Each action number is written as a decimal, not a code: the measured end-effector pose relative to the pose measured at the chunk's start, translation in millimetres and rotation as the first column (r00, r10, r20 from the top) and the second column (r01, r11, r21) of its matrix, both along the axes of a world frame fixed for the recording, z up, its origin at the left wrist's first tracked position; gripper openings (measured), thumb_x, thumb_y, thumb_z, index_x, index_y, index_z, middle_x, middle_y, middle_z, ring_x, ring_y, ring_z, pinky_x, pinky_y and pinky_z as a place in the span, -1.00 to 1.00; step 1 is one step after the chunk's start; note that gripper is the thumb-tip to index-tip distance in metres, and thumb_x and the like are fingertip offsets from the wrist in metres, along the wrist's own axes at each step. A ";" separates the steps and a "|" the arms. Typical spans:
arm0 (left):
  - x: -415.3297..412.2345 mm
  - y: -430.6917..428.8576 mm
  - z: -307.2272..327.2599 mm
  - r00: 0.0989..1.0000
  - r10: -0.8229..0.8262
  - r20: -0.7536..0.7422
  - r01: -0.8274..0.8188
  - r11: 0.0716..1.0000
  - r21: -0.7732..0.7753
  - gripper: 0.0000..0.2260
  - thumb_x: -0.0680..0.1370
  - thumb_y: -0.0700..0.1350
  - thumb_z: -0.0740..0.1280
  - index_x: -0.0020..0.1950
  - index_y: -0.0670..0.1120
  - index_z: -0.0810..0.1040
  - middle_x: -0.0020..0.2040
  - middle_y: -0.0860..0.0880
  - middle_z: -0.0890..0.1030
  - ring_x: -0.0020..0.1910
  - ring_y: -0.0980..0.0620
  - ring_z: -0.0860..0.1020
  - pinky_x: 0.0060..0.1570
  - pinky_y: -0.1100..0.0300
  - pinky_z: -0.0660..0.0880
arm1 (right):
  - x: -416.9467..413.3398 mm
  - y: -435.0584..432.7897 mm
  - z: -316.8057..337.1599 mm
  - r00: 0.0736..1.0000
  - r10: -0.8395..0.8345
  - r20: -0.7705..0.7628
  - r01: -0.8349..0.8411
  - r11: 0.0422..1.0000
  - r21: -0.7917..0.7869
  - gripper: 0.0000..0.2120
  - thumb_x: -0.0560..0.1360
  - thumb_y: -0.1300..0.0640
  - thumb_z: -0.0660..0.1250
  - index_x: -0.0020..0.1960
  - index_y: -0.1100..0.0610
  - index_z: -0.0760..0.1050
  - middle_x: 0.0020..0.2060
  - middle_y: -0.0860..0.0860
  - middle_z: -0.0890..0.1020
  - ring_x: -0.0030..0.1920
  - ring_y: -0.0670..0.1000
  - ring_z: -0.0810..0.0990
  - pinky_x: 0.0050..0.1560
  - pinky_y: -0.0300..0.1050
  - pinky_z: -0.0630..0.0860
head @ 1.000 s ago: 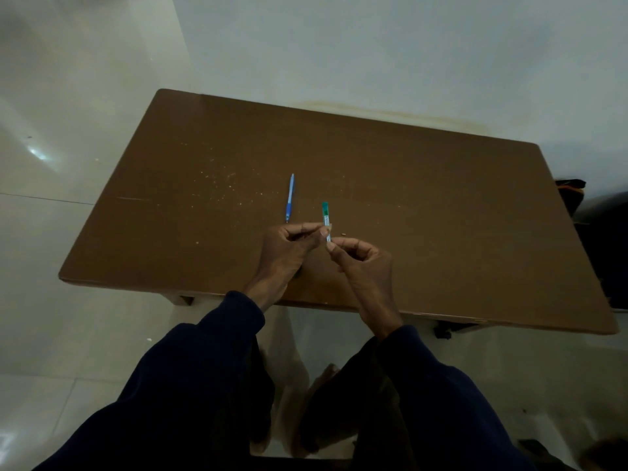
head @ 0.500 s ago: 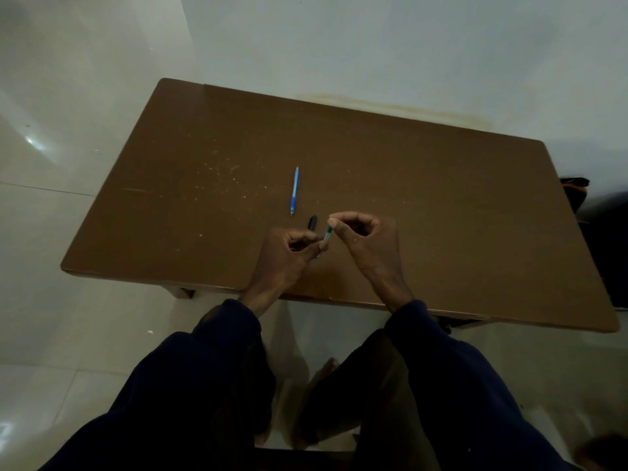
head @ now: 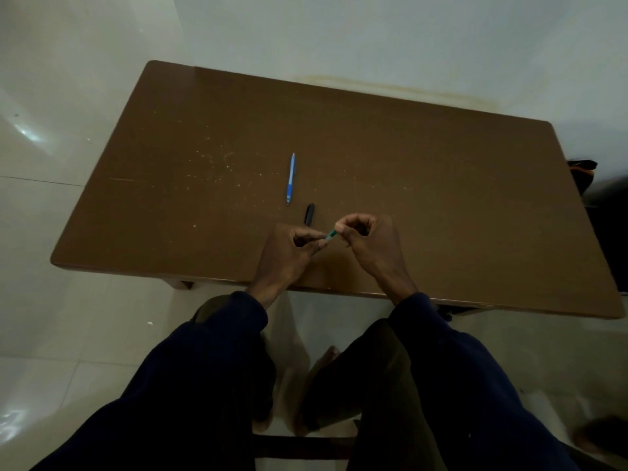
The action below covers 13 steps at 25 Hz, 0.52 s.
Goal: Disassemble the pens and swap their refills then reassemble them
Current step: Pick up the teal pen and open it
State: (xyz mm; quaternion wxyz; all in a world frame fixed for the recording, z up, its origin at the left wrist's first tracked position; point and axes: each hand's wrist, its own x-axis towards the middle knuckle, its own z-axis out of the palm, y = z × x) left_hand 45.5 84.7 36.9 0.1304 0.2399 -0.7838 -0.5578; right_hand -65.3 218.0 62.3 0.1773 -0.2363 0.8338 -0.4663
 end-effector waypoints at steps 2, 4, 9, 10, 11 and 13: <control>-6.1 2.2 -3.2 1.000 -0.003 0.004 0.003 1.000 -0.022 -0.88 0.52 -0.13 0.50 0.05 -0.02 0.74 -0.18 0.26 0.65 -0.17 0.32 0.62 -0.16 0.40 0.54 | -1.7 1.4 -2.4 0.999 -0.033 0.009 0.033 0.999 -0.006 -0.85 0.57 0.22 0.42 -0.14 0.05 0.66 -0.24 -0.01 0.70 -0.23 -0.12 0.64 -0.15 -0.18 0.60; -8.7 0.9 -11.6 0.999 0.010 0.048 -0.008 0.999 -0.034 -0.88 0.53 -0.12 0.49 0.06 -0.02 0.73 -0.15 0.23 0.66 -0.18 0.32 0.62 -0.19 0.44 0.54 | -11.6 6.4 -2.8 0.993 -0.109 0.039 0.111 0.993 -0.046 -0.81 0.58 0.22 0.40 -0.17 0.01 0.64 -0.27 -0.01 0.70 -0.26 -0.15 0.63 -0.15 -0.19 0.62; 2.5 -8.3 -37.1 0.986 0.084 0.146 -0.089 0.996 0.027 -0.84 0.52 -0.07 0.50 0.08 -0.03 0.73 -0.08 0.14 0.69 -0.05 0.18 0.64 -0.07 0.27 0.53 | -51.8 29.5 -13.8 0.974 -0.217 0.069 0.218 0.976 0.005 -0.89 0.56 0.18 0.45 -0.13 0.10 0.69 -0.31 -0.06 0.67 -0.34 -0.24 0.58 -0.26 -0.35 0.52; 3.7 -8.6 -39.0 0.986 0.096 0.137 -0.102 0.994 0.037 -0.85 0.51 -0.08 0.51 0.07 0.00 0.73 -0.11 0.20 0.68 -0.07 0.22 0.65 -0.07 0.29 0.53 | -53.2 30.3 -20.7 0.975 -0.206 0.083 0.201 0.977 0.066 -0.91 0.56 0.17 0.46 -0.12 0.10 0.69 -0.27 -0.06 0.69 -0.30 -0.22 0.60 -0.23 -0.33 0.52; 3.6 -7.9 -39.6 0.986 0.101 0.129 -0.109 0.993 0.053 -0.86 0.50 -0.08 0.52 0.05 0.04 0.73 -0.12 0.26 0.66 -0.08 0.25 0.66 -0.08 0.32 0.53 | -53.1 30.1 -28.0 0.977 -0.193 0.096 0.181 0.976 0.123 -0.93 0.55 0.16 0.47 -0.11 0.10 0.69 -0.25 -0.05 0.69 -0.27 -0.19 0.61 -0.22 -0.30 0.52; 1.0 -5.3 -40.6 0.989 0.095 0.115 -0.106 0.990 0.090 -0.86 0.50 -0.10 0.52 0.03 0.10 0.72 -0.12 0.29 0.66 -0.07 0.27 0.66 -0.05 0.29 0.55 | -52.2 28.1 -41.1 0.980 -0.177 0.094 0.155 0.967 0.201 -0.93 0.54 0.15 0.49 -0.13 0.07 0.67 -0.27 -0.10 0.65 -0.27 -0.20 0.57 -0.26 -0.39 0.46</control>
